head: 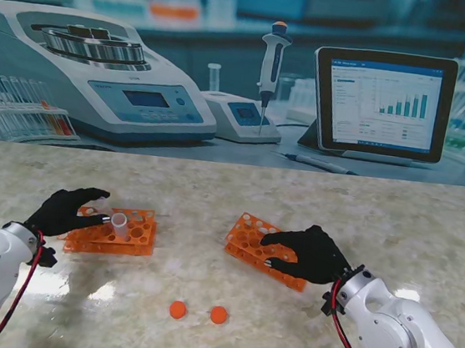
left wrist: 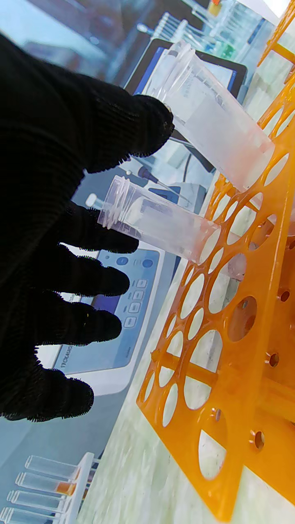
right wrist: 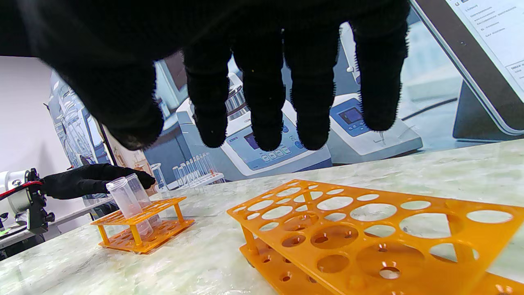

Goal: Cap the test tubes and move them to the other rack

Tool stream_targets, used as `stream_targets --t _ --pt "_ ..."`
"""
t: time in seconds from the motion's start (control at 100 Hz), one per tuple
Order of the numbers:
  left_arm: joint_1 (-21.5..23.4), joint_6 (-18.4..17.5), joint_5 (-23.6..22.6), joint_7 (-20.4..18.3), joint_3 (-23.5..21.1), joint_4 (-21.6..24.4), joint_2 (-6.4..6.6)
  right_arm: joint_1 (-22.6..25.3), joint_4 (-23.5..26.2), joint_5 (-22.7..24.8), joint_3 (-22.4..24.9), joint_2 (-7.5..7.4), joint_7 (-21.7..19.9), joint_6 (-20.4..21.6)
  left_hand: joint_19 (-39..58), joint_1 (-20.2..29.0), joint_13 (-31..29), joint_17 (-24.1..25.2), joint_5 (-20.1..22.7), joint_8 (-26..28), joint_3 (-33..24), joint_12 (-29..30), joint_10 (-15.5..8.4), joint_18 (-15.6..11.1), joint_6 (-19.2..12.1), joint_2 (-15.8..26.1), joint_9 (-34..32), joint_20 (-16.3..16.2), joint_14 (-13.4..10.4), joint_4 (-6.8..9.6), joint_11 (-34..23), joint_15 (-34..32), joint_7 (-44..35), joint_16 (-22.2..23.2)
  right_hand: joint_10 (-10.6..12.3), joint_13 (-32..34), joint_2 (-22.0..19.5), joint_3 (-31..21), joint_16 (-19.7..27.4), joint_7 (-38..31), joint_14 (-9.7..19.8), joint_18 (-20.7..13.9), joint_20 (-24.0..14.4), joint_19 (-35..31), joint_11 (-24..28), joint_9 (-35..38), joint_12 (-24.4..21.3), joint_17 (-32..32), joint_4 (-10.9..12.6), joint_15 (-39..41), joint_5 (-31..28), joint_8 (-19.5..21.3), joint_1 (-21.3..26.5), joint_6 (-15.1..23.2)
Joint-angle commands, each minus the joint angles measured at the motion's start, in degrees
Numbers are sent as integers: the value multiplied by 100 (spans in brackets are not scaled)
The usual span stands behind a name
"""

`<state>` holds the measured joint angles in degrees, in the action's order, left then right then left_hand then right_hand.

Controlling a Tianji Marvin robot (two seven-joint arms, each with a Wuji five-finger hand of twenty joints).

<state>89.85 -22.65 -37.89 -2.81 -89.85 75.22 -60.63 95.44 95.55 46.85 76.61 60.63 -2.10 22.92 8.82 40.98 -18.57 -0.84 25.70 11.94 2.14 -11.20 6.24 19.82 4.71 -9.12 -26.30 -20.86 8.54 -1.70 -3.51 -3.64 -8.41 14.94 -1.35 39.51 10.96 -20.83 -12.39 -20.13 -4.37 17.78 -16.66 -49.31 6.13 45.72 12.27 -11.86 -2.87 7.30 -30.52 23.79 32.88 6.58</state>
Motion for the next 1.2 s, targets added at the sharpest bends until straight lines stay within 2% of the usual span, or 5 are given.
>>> stream_targets --t 0.0,0.13,0.24,0.52,1.19 --pt "9 -16 -12 -48 32 -65 -21 18 -20 2 -20 1 -17 5 -287 -92 218 110 91 -113 -93 139 -180 -54 -170 19 189 149 -106 -65 63 86 103 -88 -29 -163 -249 61 -67 51 -11 12 -81 90 36 11 66 79 134 -27 -48 59 -24 25" --pt "-13 -85 -7 -57 20 -79 -16 15 -25 3 -19 1 -15 9 -291 -78 207 113 -39 -144 -91 145 -141 -44 -410 16 175 148 -89 -67 66 81 107 -89 -37 -165 -246 60 -67 48 -18 13 -81 90 36 9 69 78 134 -29 -55 60 -20 18" --pt "-18 -142 -18 -59 -5 -60 -13 15 -25 3 -19 1 -15 9 -289 -75 203 109 -118 -175 -88 147 -137 -41 -451 10 175 146 -85 -68 72 79 106 -88 -34 -166 -248 61 -67 52 -16 12 -81 92 35 8 70 81 133 -29 -47 59 -22 19" --pt "-10 -223 -49 -93 -97 14 -2 9 -30 0 -20 -1 -22 19 -295 -67 212 116 -158 -291 -87 145 -139 -55 -193 -24 195 142 -107 -64 73 81 113 -86 -36 -169 -241 63 -65 52 -11 18 -81 95 37 15 75 86 133 -30 -50 59 -24 11" --pt "169 -338 -210 -12 -341 140 4 -7 -44 -6 -27 -9 -64 42 -450 -148 472 242 -138 -390 -85 168 -144 -88 -135 -211 337 220 -134 -71 111 162 146 -148 -31 -175 -244 68 -65 52 -14 11 -81 100 34 11 78 92 133 -32 -50 61 -30 20"
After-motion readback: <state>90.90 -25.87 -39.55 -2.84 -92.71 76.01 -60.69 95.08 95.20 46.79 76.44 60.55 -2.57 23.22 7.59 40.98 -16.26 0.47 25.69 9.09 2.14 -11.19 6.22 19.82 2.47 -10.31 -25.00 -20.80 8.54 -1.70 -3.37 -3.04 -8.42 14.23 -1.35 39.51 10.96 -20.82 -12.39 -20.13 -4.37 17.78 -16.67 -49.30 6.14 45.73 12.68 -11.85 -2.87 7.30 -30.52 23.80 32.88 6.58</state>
